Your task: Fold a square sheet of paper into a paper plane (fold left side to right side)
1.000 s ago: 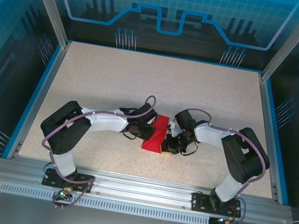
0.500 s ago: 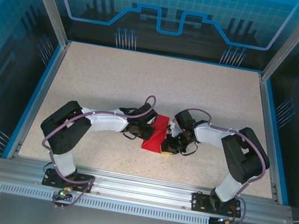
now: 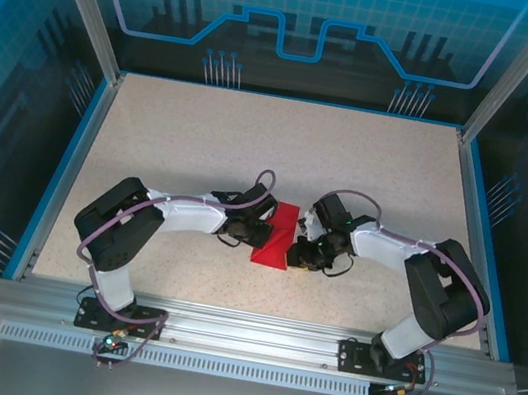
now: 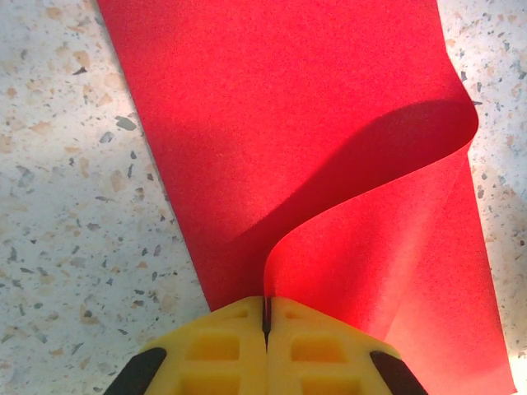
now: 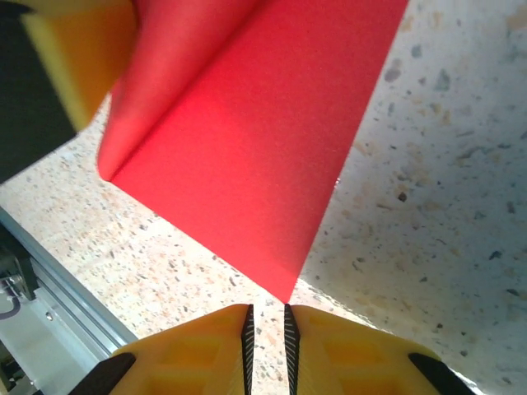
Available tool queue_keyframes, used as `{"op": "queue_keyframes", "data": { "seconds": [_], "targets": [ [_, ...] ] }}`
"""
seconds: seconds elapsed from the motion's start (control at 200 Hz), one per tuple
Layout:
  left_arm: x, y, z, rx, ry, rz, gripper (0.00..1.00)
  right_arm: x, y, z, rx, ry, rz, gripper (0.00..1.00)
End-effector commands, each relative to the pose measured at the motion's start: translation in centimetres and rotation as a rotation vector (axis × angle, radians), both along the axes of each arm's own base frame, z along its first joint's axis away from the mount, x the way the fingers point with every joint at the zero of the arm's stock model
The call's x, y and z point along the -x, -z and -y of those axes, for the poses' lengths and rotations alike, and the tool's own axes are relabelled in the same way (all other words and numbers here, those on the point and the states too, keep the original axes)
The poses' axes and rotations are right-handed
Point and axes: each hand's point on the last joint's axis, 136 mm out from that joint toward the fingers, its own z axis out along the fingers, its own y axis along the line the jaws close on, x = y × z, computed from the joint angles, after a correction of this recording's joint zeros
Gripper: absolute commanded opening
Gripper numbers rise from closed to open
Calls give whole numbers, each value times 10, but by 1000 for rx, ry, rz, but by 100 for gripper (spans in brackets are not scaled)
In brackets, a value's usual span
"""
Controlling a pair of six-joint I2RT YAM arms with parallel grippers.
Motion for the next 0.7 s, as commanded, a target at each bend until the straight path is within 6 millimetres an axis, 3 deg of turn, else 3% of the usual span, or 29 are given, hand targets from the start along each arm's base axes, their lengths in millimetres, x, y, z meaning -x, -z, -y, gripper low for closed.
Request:
{"op": "queue_keyframes", "data": {
  "seconds": [0.0,0.31,0.545,0.695],
  "targets": [
    [5,8,-3,-4,2,-32,7,-2,-2,5,9,21,-1,20],
    [3,-11,2,37,11,-4,7,-6,12,-5,-9,40,-35,16],
    [3,-24,6,67,24,18,7,1,30,5,64,44,-78,16],
    [2,-22,4,57,26,14,7,4,35,10,93,37,-86,15]
  ]
}}
